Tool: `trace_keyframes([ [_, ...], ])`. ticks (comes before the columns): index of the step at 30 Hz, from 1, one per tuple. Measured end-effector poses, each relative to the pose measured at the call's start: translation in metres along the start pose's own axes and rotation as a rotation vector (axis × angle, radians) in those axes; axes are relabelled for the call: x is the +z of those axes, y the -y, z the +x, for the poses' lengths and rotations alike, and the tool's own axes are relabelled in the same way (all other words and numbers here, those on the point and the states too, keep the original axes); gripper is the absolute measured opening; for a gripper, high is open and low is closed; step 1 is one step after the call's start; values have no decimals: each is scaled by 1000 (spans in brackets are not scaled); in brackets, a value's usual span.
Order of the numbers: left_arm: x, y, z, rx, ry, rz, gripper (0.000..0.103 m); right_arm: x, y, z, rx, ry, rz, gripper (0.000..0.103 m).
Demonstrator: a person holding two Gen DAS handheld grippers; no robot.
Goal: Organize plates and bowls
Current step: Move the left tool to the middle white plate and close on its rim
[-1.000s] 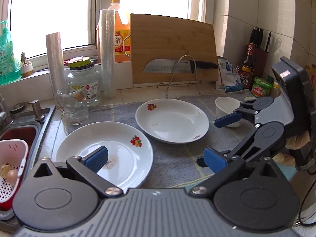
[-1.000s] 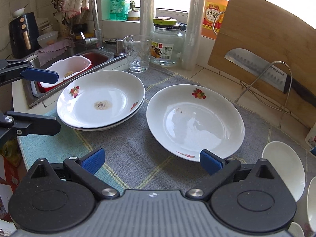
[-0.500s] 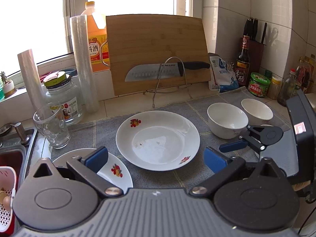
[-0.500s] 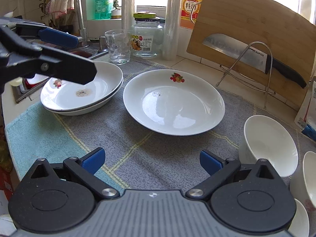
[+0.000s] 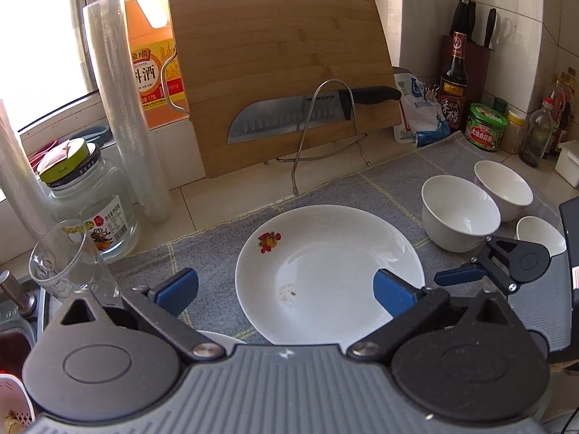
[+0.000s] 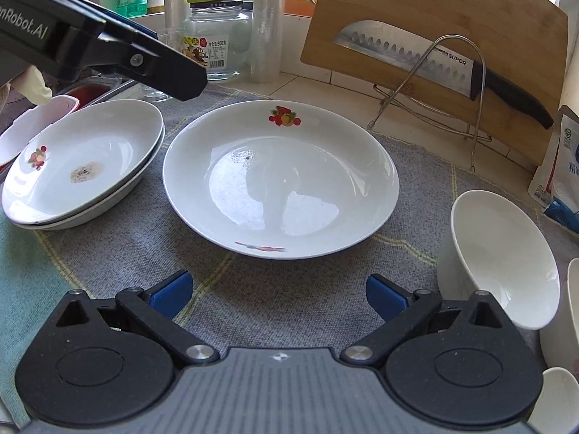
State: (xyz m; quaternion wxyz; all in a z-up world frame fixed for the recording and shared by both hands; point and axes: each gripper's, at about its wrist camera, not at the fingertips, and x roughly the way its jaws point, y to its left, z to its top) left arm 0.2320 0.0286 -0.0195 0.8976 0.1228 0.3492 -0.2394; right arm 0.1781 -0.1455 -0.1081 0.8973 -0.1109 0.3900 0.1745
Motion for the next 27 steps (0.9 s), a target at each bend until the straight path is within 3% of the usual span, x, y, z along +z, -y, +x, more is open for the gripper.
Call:
trace_keyframes([
  [4,8,-9,19,-21,-31,19,102,-2,1,9,10,-22,34,103],
  [13,26,-20,74,-64,-142,49,102,-13,2,6,9,46,57,103],
  [22,41,-19,120,-112,-232,95,101,-10,4,9,25,60,39,103],
  [27,45,-21,136,-147,-275,104,90,-4,5,13,35,55,26,103],
])
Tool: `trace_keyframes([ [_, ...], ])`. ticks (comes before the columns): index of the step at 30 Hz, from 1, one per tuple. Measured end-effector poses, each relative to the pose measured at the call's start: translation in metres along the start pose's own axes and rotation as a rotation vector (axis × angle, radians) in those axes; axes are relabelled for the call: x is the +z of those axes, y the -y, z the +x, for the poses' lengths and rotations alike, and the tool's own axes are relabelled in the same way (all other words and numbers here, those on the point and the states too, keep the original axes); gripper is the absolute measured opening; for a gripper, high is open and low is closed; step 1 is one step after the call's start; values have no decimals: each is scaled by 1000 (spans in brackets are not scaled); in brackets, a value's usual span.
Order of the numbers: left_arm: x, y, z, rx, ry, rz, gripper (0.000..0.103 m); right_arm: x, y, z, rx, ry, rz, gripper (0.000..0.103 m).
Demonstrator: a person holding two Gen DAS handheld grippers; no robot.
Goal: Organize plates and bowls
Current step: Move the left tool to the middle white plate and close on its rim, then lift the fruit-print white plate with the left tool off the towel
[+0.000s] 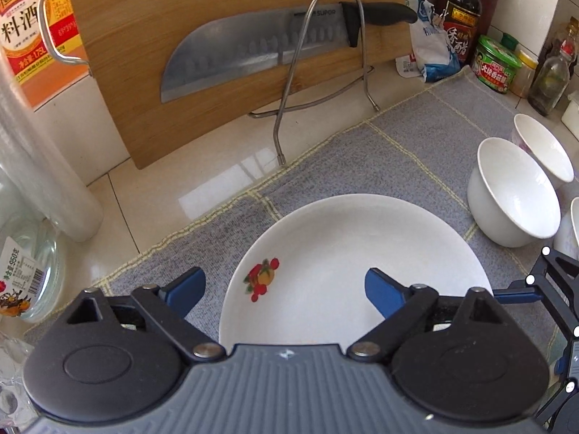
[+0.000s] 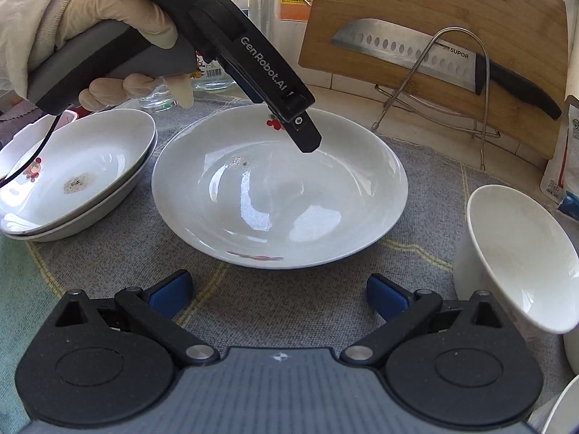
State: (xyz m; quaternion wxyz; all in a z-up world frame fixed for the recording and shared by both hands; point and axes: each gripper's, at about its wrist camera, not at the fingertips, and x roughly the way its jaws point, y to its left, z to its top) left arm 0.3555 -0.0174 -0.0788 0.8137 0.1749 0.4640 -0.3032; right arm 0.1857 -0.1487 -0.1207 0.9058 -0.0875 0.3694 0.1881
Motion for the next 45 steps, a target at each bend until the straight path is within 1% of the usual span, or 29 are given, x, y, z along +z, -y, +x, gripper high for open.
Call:
trace_keyframes([
  [1,1,-2,2,-11,-11,-2,86,1,0,1,1,0,-1,103],
  [3,2,-5,5,-30,-29,-8,84,4,1,3,4,-2,-4,103],
  [5,4,-7,7,-42,-42,-4,78,5,2,5,9,-1,-9,103],
  [9,7,-8,10,-57,-76,23,75,8,4,7,16,-2,-17,103],
  [11,9,-7,12,-70,-102,42,71,10,5,9,21,-2,-25,103],
  [15,13,-5,14,-88,-142,89,70,11,4,10,29,1,-32,103],
  [22,19,-6,18,-119,-189,113,70,13,4,12,37,6,-39,103],
  [28,21,-6,18,-128,-207,128,69,17,3,15,39,9,-49,103],
  [34,22,-8,17,-129,-215,138,64,21,6,18,43,-2,-41,103],
  [42,21,-8,15,-130,-215,135,64,23,6,16,47,-10,-37,103],
  [45,21,-9,12,-129,-204,118,64,24,7,14,53,-8,-34,103],
])
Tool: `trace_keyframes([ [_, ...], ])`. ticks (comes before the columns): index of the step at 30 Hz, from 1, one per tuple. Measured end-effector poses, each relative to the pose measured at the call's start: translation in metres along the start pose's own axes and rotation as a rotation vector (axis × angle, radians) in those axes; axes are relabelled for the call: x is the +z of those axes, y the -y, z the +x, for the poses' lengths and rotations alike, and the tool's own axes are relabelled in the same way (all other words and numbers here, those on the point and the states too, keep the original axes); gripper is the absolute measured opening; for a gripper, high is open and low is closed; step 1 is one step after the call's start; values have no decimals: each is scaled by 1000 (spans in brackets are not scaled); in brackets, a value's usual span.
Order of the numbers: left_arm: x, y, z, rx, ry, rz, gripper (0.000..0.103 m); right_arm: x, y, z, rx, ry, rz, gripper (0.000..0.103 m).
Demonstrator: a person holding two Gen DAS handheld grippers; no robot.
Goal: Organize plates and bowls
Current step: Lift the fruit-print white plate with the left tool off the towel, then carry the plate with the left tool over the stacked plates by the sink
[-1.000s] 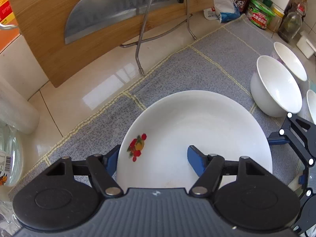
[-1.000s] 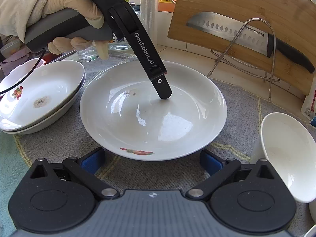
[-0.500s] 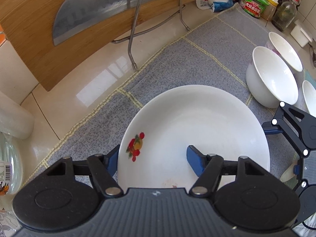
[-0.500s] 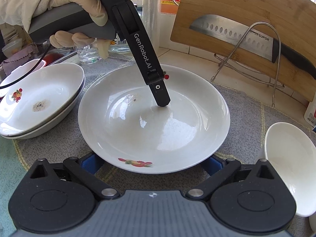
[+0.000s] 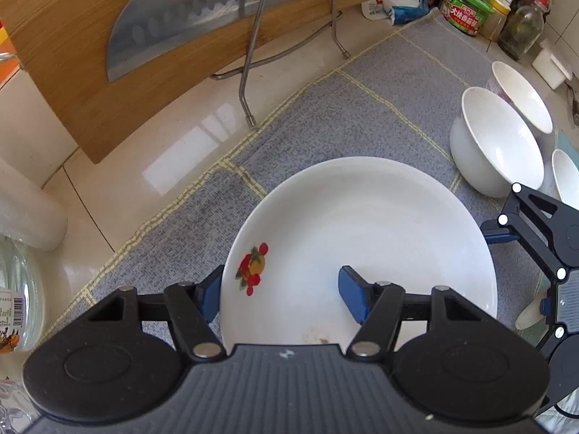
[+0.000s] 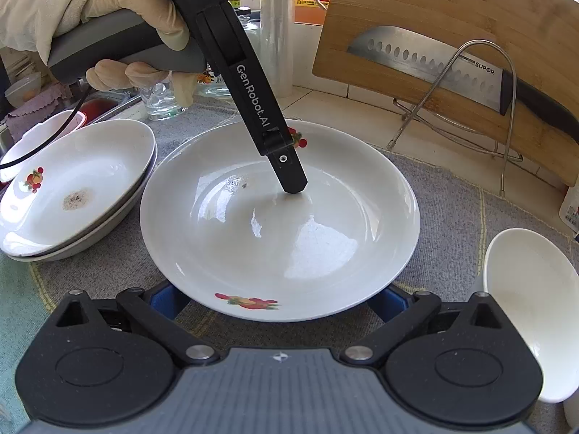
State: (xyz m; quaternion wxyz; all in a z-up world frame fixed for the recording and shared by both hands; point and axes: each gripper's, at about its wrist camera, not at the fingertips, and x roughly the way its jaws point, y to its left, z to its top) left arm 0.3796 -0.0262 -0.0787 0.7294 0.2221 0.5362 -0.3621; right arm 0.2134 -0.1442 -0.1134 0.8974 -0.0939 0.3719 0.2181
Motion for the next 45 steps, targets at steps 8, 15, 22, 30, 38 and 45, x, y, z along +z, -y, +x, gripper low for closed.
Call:
trace_keyframes([
  [8,-5,3,-16,8,31,-5,64,3,0,-11,2,11,-35,103],
  [15,-11,9,-32,32,61,-21,64,8,-3,-23,13,23,-63,103],
  [22,-23,12,-51,62,86,-54,64,14,-8,-32,49,37,-89,103],
  [30,-49,11,-72,98,113,-135,64,21,-23,-43,94,54,-162,103],
  [38,-79,11,-90,141,138,-223,64,26,-40,-48,163,60,-230,103],
  [45,-115,11,-102,175,145,-313,64,27,-58,-49,238,58,-293,103],
])
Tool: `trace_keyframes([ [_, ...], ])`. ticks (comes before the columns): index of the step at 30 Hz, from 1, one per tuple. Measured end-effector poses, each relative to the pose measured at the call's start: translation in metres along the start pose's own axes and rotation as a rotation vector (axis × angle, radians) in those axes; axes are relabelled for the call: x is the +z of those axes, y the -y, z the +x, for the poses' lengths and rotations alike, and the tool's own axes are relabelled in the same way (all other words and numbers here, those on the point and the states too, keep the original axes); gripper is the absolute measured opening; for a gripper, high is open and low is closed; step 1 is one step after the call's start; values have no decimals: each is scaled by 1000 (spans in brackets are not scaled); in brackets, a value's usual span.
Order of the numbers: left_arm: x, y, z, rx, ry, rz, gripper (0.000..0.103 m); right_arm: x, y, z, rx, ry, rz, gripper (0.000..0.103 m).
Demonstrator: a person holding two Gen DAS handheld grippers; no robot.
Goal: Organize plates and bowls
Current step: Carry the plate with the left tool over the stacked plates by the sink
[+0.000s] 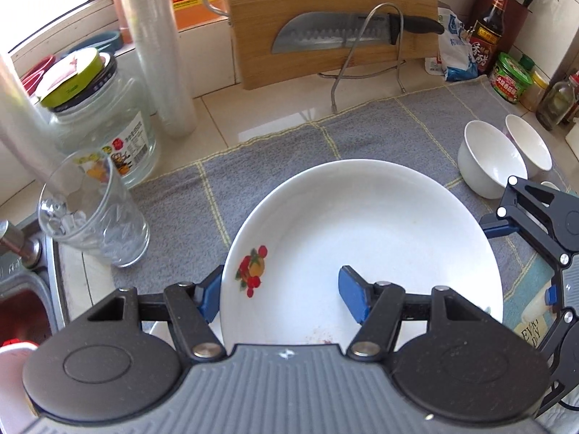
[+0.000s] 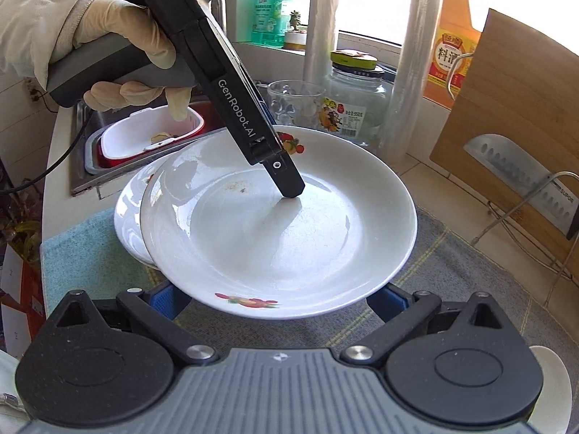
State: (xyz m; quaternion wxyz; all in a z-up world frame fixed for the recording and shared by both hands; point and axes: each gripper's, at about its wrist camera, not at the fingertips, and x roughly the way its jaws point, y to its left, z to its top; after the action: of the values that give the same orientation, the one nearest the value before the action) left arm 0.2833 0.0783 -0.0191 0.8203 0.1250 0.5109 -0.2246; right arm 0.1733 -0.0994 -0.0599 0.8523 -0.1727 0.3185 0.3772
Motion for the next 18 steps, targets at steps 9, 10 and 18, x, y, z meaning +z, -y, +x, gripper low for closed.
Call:
trace_keyframes([
  [9,-38,-19,-10,27,-6,-104,64,9,-22,14,83,-13,-59,103],
  [10,-42,-20,-10,27,-7,-111,64,9,-23,15,88,-16,-60,103],
  [18,-56,-29,-7,11,-8,-142,64,12,-31,22,102,-43,-69,103],
])
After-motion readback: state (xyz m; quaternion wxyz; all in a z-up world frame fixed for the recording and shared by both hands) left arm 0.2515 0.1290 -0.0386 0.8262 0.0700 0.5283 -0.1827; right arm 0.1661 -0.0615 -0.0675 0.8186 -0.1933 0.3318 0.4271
